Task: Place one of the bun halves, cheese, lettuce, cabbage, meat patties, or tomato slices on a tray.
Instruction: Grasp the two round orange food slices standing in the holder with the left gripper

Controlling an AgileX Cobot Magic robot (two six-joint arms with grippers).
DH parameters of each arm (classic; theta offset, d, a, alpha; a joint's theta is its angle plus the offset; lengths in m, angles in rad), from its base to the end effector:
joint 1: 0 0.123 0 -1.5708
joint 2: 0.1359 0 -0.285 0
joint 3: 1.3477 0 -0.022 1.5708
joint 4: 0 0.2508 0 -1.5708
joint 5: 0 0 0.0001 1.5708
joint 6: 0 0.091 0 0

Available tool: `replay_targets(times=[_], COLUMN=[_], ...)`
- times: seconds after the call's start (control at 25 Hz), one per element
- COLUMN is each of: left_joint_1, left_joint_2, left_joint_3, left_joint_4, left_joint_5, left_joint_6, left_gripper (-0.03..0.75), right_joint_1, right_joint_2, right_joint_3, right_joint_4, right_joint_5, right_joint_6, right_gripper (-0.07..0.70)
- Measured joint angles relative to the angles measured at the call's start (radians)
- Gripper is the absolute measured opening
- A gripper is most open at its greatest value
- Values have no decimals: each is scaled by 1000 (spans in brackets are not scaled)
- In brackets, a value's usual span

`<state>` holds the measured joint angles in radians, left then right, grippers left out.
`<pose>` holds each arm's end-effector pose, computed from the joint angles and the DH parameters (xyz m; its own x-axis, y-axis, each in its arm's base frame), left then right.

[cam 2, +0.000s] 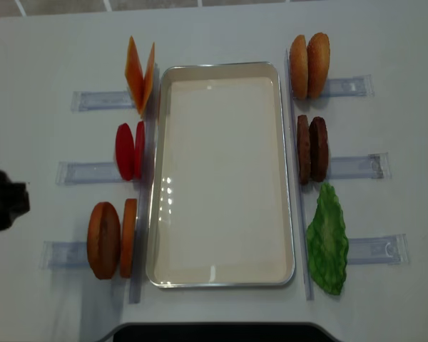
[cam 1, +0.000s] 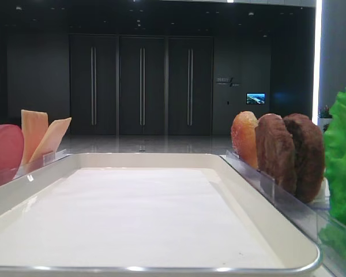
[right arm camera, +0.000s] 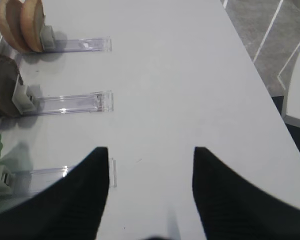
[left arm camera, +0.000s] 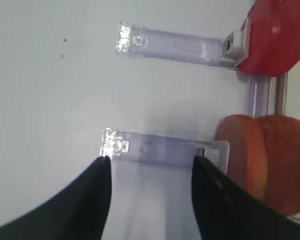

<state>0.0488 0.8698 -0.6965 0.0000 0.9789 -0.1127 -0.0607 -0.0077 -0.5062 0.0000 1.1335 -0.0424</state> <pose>0.1430 0.0070 0.2844 -0.8627 -0.1547 -0.4814 -0.1467 0.9877 -0.0545 -0.0099 0.0006 0.2731 -0.5088 -0.0115 -0.8608 0.0391 0.9986 -0.0365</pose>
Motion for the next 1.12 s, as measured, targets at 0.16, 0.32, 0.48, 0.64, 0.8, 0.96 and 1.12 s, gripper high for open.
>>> replay_targets(times=[0.16, 0.32, 0.48, 0.64, 0.8, 0.96, 1.12], left_joint_1=[-2, -63, -243, -474, -617, -649, -652], left_joint_2=[192, 321, 380, 382, 382, 382, 382], left_joint_3=[-98, -146, -149, -149, -149, -149, -116], left_joint_4=[-61, -94, -49, 76, 151, 155, 146], left_joint_5=[-62, -95, -130, -135, -131, -110, -60], left_joint_6=[43, 61, -100, -425, -652, -750, -791], left_gripper=[430, 422, 419, 419, 419, 419, 419], right_joint_1=[0, 0, 0, 0, 0, 0, 0], right_joint_2=[0, 0, 0, 0, 0, 0, 0], right_joint_3=[0, 0, 0, 0, 0, 0, 0], right_joint_4=[0, 0, 0, 0, 0, 0, 0], right_joint_5=[0, 0, 0, 0, 0, 0, 0], right_joint_6=[0, 0, 0, 0, 0, 0, 0], right_gripper=[363, 363, 360, 359, 359, 359, 359])
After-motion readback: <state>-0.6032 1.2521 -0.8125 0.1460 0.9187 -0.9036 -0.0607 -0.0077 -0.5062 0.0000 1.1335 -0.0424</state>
